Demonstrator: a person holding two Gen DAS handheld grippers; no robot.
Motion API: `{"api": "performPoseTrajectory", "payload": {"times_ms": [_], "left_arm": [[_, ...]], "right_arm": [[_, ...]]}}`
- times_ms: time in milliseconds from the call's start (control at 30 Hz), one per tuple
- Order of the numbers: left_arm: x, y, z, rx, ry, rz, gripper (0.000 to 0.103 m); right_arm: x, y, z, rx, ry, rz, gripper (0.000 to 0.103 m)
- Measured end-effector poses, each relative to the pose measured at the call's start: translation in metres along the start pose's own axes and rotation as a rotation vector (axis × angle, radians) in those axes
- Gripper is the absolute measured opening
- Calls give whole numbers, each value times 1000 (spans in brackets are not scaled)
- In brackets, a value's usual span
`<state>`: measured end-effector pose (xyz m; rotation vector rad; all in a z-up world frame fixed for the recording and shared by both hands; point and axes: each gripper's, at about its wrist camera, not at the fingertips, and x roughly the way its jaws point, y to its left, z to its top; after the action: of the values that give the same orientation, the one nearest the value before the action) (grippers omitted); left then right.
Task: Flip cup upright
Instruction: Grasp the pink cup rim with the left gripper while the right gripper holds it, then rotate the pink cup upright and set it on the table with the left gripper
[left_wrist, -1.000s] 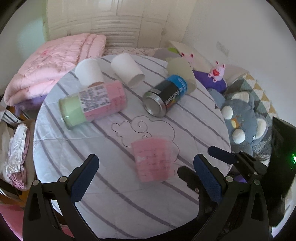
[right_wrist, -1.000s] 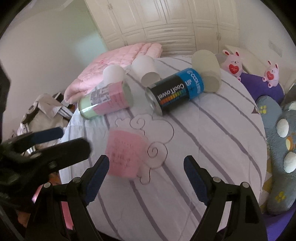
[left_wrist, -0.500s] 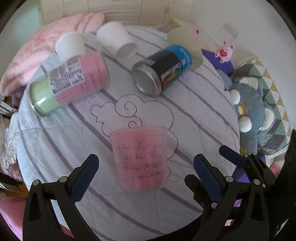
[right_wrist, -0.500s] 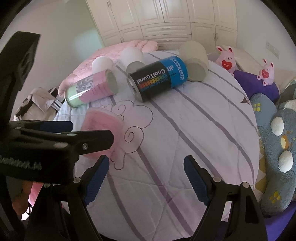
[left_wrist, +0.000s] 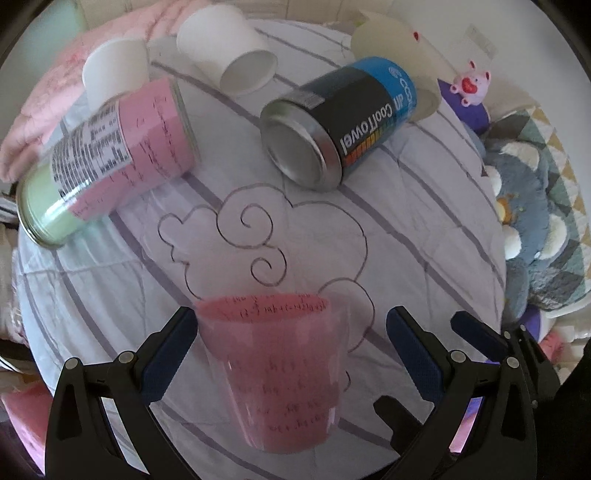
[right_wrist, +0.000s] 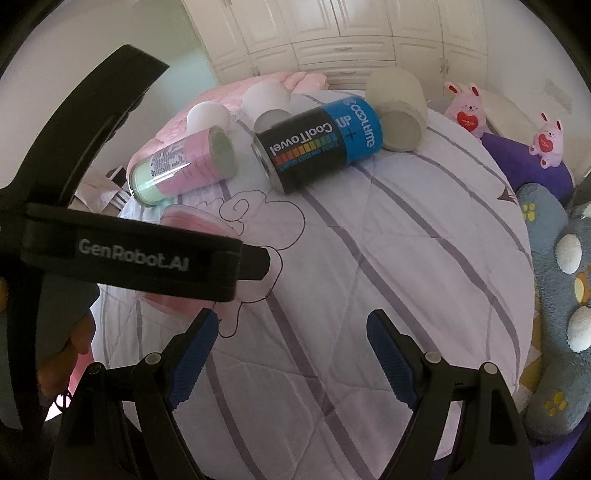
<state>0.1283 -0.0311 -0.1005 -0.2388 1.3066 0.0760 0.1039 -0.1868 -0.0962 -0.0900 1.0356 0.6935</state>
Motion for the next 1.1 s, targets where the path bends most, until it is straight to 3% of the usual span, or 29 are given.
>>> {"api": "performPoseTrajectory", "payload": {"times_ms": [33,100,133,300,433,667,1100], "left_arm": [[1,-1,1,5,-1,11,94],[4,0,2,12,14,17,73],[5,0,2,15,19,17,69],[-4,5,0,18,-33,13,69],[-22,5,0,56,-131,47,69],[-51,13,-2,82,-329,30,69],[-34,15,-24,108,-312,-31,70]], "right_arm": [[0,0,0,0,0,1,84],[1,-1,1,-1,2,6,84],[2,-1,1,-1,4,7,84],[5,0,3,3,11,5,84],[5,3,4,-3,8,11,84],[8,11,4,-13,-6,25,84],[17,22,0,-29,33,-21,84]]}}
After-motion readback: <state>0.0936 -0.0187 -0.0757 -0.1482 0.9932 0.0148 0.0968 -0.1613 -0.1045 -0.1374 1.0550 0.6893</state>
